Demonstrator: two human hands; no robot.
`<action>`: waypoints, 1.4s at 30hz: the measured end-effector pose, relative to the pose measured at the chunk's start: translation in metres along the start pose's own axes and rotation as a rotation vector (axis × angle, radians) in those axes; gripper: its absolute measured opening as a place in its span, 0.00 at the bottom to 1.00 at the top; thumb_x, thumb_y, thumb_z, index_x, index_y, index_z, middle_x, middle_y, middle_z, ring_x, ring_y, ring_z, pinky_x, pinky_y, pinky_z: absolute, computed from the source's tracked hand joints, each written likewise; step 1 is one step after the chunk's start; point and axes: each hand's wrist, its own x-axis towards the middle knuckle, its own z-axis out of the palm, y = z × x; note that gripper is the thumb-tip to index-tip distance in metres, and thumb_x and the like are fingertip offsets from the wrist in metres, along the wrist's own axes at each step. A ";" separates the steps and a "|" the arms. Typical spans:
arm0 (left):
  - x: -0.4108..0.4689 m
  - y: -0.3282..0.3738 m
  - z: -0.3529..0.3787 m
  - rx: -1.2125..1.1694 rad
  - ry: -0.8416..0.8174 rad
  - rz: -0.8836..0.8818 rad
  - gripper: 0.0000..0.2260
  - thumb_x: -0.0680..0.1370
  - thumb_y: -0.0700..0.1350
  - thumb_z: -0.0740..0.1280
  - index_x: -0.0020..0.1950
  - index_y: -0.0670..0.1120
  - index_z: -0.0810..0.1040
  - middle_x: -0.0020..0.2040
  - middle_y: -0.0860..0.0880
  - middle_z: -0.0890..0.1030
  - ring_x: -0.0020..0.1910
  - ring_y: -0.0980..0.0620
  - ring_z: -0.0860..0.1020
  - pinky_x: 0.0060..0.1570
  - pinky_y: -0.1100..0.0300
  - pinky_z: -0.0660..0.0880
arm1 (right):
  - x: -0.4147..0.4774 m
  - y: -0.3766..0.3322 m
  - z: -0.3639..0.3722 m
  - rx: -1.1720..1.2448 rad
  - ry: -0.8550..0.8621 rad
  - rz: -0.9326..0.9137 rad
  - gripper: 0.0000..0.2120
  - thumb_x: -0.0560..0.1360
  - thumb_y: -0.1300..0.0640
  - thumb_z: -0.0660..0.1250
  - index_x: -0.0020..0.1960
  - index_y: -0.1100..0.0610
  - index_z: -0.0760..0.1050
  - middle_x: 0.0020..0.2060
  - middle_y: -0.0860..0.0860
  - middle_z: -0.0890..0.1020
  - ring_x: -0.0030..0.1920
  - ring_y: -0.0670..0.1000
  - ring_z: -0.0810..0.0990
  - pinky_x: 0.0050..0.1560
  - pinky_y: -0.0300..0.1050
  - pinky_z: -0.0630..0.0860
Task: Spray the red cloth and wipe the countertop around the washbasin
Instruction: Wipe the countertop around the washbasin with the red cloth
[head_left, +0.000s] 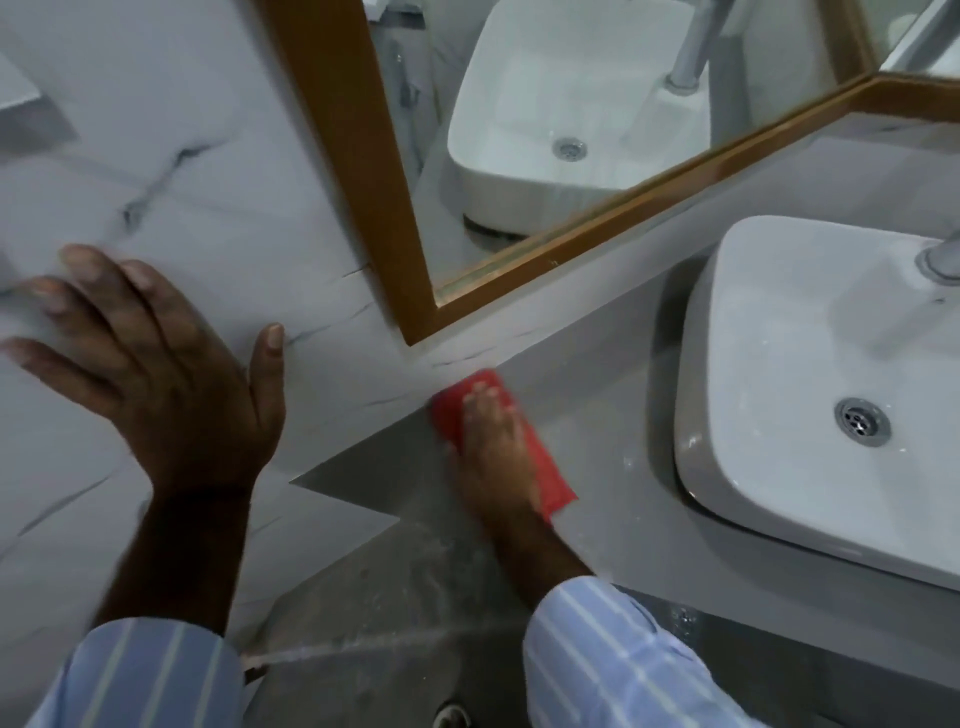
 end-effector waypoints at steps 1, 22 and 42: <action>0.000 0.001 -0.001 0.001 0.009 0.004 0.36 0.86 0.61 0.58 0.82 0.37 0.51 0.79 0.23 0.63 0.76 0.17 0.65 0.67 0.18 0.65 | -0.013 -0.004 0.006 -0.057 -0.033 -0.223 0.33 0.86 0.42 0.50 0.83 0.61 0.54 0.83 0.59 0.58 0.83 0.59 0.54 0.82 0.56 0.47; -0.001 0.004 -0.005 -0.063 0.058 0.056 0.34 0.87 0.58 0.59 0.83 0.39 0.51 0.78 0.23 0.64 0.75 0.17 0.65 0.65 0.17 0.66 | -0.026 0.031 -0.002 -0.013 -0.148 -0.610 0.32 0.86 0.40 0.53 0.83 0.57 0.56 0.83 0.54 0.57 0.83 0.54 0.55 0.83 0.53 0.52; -0.001 -0.007 0.000 -0.012 -0.004 0.140 0.41 0.85 0.62 0.59 0.86 0.49 0.36 0.82 0.28 0.61 0.79 0.23 0.63 0.70 0.22 0.65 | -0.056 0.054 -0.010 -0.059 -0.218 -0.477 0.33 0.86 0.38 0.49 0.84 0.55 0.51 0.85 0.51 0.52 0.84 0.51 0.47 0.84 0.54 0.48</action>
